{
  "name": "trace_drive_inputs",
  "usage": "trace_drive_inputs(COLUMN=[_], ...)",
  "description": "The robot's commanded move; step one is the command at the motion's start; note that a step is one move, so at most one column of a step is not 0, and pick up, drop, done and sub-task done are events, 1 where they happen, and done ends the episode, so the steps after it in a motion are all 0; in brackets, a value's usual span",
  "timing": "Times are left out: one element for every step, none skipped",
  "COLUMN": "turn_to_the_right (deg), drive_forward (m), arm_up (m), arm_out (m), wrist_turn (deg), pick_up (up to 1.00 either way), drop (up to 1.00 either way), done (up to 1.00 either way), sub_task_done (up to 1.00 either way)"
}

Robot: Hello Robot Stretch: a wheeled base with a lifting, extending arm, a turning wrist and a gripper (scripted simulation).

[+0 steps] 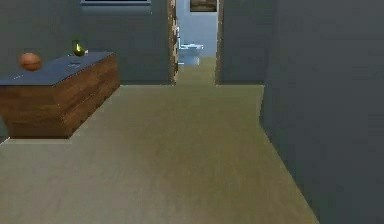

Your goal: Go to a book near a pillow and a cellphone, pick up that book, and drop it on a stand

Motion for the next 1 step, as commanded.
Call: trace_drive_inputs(turn_to_the_right=[45.0], drive_forward=[0.0], arm_up=[0.0], arm_out=[0.0], wrist_turn=[0.0], pick_up=[0.0], drop=[0.0], done=[0.0], sub_task_done=[0.0])
